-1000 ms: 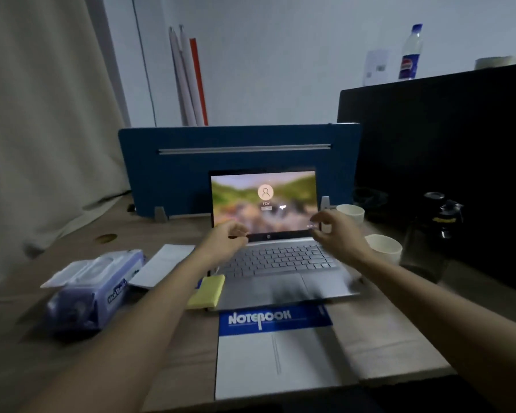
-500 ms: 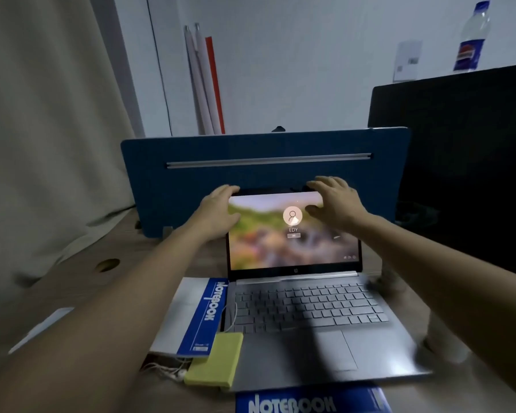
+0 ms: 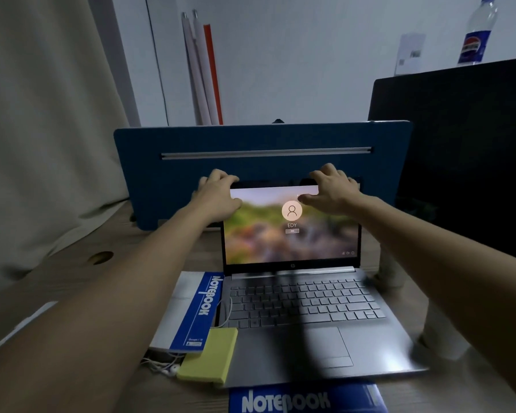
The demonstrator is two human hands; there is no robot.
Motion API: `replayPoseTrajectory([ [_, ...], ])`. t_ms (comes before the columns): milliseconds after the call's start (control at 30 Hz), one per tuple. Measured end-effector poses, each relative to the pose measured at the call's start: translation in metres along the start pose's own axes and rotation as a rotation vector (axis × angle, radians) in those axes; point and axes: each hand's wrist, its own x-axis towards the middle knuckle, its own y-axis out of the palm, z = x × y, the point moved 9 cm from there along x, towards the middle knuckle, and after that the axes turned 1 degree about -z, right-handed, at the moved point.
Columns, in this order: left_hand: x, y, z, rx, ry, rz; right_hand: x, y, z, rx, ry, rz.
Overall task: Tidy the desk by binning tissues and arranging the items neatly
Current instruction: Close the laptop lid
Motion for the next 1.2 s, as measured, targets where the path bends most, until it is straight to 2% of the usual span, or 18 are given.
replayPoseTrajectory([
  [233, -0.032, -0.017, -0.006, -0.067, 0.029, -0.09, -0.035, -0.031, 0.011, -0.126, -0.047, -0.068],
  [400, -0.073, -0.024, -0.017, -0.18, 0.098, -0.207, -0.073, -0.04, 0.015, -0.026, -0.113, -0.098],
  [600, -0.133, -0.023, -0.019, -0.196, 0.17, -0.283, -0.125, -0.03, 0.024, -0.082, -0.183, -0.159],
  [867, -0.178, -0.017, -0.014, -0.267, 0.227, -0.205, -0.179, -0.027, 0.026, -0.032, -0.237, -0.246],
  [1000, -0.2, 0.01, 0.018, -0.375, 0.1, -0.105, -0.187, -0.027, 0.027, -0.002, -0.233, -0.254],
  [1100, -0.222, 0.043, 0.05, -0.281, 0.009, 0.053, -0.187, -0.027, 0.027, 0.002, -0.238, -0.26],
  [1200, -0.243, 0.063, 0.066, -0.059, 0.103, 0.138, -0.187, -0.026, 0.027, -0.004, -0.238, -0.28],
])
